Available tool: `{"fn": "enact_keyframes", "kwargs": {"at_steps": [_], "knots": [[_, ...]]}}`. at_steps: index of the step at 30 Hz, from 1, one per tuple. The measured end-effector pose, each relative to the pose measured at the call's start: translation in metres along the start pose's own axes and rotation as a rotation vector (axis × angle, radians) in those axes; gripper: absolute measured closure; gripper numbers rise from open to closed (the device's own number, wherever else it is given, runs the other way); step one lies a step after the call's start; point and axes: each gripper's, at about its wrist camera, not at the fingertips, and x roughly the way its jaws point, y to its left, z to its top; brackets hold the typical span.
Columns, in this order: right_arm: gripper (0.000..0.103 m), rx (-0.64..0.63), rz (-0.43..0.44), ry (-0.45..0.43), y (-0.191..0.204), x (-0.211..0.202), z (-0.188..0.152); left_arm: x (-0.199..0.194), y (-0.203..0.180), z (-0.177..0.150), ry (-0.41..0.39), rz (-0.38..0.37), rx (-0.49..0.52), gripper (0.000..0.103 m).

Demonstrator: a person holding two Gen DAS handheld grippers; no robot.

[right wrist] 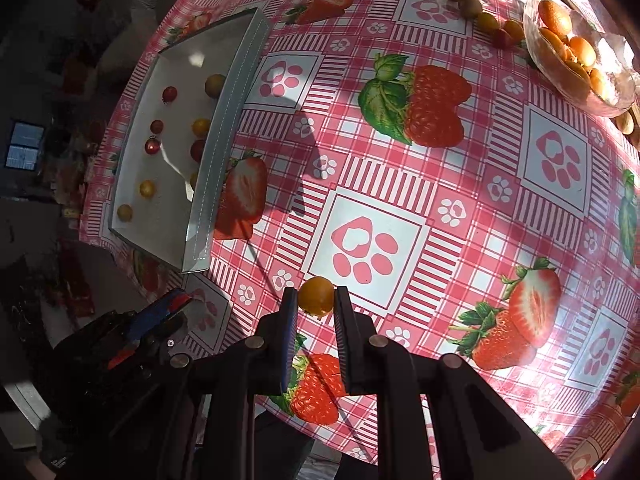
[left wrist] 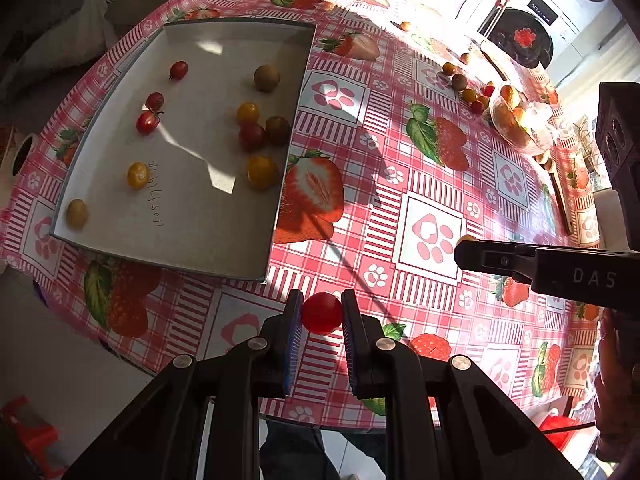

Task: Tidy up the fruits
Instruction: 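Carry the red tomato with the left gripper while the right carries the yellow tomato into the tray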

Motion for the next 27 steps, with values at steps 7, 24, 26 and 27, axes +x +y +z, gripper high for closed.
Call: {"fn": "enact_keyframes", "kwargs": {"at_steps": [7,24,26,27], "knots": [[0.083,-0.043,0.007,-0.032,0.024,-0.009,0.015,-0.018,0.020,0.013,-0.058,0.019,-0.043,0.082],[0.083,-0.011,0.017,-0.068,0.118,0.026,0.077,-0.016,0.128,0.089,-0.076,0.058,0.003,0.082],[0.083,-0.014,0.012,-0.065,0.129,0.035,0.087,-0.011,0.140,0.099,-0.073,0.071,0.007,0.082],[0.083,-0.016,0.009,-0.062,0.134,0.039,0.092,-0.008,0.146,0.103,-0.071,0.078,0.009,0.082]]}}
